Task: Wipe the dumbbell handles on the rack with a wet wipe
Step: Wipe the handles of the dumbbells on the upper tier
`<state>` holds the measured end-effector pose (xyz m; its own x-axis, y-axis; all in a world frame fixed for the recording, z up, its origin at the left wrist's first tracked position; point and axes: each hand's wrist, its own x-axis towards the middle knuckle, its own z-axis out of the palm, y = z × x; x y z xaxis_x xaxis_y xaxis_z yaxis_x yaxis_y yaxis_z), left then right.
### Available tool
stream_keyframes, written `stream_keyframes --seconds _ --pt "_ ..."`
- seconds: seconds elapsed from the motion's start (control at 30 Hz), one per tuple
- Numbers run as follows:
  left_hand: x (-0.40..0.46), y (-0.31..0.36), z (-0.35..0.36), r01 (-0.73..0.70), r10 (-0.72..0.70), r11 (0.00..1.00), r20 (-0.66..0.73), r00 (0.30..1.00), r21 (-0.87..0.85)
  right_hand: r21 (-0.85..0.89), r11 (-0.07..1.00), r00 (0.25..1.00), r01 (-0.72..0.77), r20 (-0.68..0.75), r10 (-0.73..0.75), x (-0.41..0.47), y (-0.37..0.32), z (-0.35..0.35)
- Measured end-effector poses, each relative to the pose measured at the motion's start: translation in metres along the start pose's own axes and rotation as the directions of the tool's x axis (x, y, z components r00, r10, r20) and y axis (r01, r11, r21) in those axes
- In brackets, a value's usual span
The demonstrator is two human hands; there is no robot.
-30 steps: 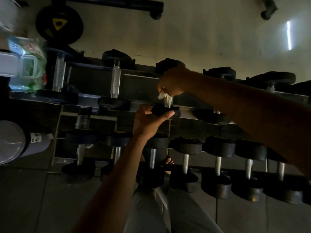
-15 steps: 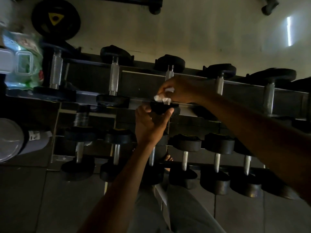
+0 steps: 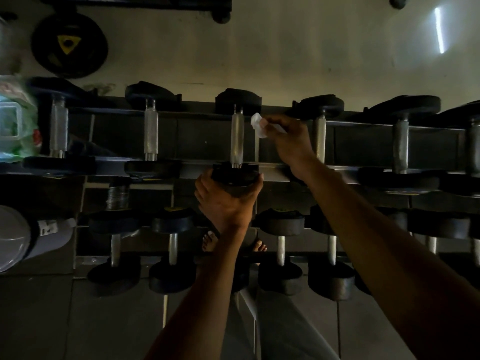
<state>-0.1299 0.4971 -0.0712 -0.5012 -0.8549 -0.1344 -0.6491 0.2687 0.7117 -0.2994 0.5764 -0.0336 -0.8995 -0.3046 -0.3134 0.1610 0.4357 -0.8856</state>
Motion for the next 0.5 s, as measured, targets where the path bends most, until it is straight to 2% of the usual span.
stream_keyframes --seconds 0.17,0.33,0.5 --pt "0.009 -0.012 -0.012 -0.02 0.022 0.994 0.019 1.0 -0.111 -0.047 0.998 0.998 0.039 0.056 -0.036 0.001 0.001 -0.002" --pt "-0.009 0.001 -0.001 0.015 -0.019 0.995 0.041 0.999 0.104 -0.057 0.997 0.997 0.044 0.062 -0.041 0.004 0.0 0.004" --pt "-0.008 0.008 0.01 0.053 -0.051 0.987 -0.013 0.999 0.15 -0.075 0.995 0.997 0.06 0.053 -0.056 0.008 0.006 0.006"
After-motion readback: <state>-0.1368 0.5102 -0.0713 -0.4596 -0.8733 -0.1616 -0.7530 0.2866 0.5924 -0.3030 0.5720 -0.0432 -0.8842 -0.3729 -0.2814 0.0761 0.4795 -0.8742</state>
